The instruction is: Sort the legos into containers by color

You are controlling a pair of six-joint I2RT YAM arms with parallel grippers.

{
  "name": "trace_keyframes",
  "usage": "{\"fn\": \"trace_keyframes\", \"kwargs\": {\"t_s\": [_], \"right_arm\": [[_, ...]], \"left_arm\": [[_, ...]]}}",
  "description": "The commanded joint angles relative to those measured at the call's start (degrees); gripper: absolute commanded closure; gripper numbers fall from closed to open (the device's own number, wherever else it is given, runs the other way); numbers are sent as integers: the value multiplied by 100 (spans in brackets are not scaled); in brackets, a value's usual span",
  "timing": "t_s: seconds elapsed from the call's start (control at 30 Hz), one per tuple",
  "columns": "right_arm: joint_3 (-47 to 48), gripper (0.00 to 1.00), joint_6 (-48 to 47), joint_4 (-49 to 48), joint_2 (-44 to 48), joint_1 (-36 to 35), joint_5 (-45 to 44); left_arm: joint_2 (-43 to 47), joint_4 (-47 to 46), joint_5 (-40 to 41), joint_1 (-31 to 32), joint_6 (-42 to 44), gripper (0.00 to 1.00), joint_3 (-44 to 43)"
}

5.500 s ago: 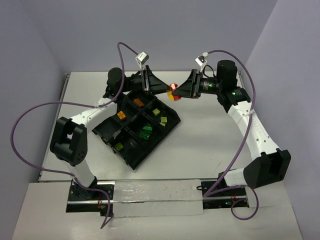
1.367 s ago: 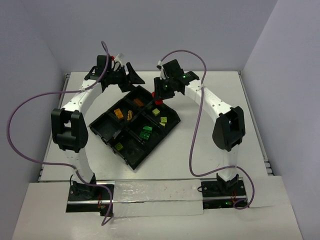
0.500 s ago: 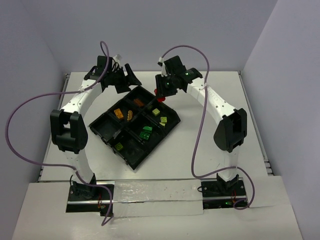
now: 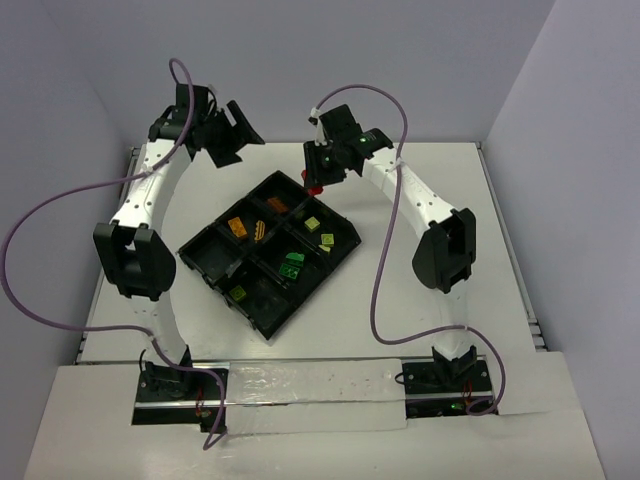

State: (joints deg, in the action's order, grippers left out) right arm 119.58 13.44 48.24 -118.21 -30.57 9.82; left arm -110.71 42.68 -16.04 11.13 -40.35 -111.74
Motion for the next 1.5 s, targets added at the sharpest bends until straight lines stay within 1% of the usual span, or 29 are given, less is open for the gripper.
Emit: {"fn": "trace_keyframes", "kwargs": {"t_s": [0.0, 0.13, 0.3, 0.33, 0.4, 0.43, 0.47, 0.57, 0.63, 0.77, 0.83, 1.1, 1.27, 1.47], "right_arm": [[374, 100, 42, 98, -158, -28, -3], [434, 100, 7, 128, -225, -77, 61], [816, 100, -174, 365, -554, -309, 521], [851, 100, -219, 365, -617, -340, 769], [813, 100, -567, 257, -697, -385, 1770], [738, 100, -594, 176, -660, -418, 1805], [477, 100, -679, -110, -569, -491, 1902], [90, 100, -910, -664, -338, -721, 1893], [223, 100, -965, -733, -452, -823, 1968], [830, 100, -1083, -592, -905, -1035, 2120], [940, 100, -1106, -639, -1004, -1142, 2146], [988, 100, -806, -1024, -1259, -1269, 2491], [1069, 100, -823, -1087, -1340, -1571, 2373], [1258, 100, -639, -1345, -1568, -1697, 2339]], "left_arm": [[-328, 613, -10, -32, -116, 15, -972], [-314, 559, -15, -250, -216, 16, -806], [-278, 509, -90, -525, -351, 16, -599], [-252, 495, -92, -536, -349, 16, -547], [-197, 487, -154, -573, -334, 16, -449], [-195, 518, -146, -595, -323, 16, -466], [-189, 628, -115, -632, -287, 16, -509], [-117, 704, -143, -752, -269, 16, -501], [-44, 698, -224, -903, -358, 16, -424], [97, 704, -292, -1101, -501, 15, -322], [126, 741, -318, -1240, -580, 15, -335], [72, 1018, -441, -1433, -615, 15, -533], [-87, 1023, -609, -1531, -635, 15, -484], [-152, 1022, -720, -1645, -676, 14, -384]]}}
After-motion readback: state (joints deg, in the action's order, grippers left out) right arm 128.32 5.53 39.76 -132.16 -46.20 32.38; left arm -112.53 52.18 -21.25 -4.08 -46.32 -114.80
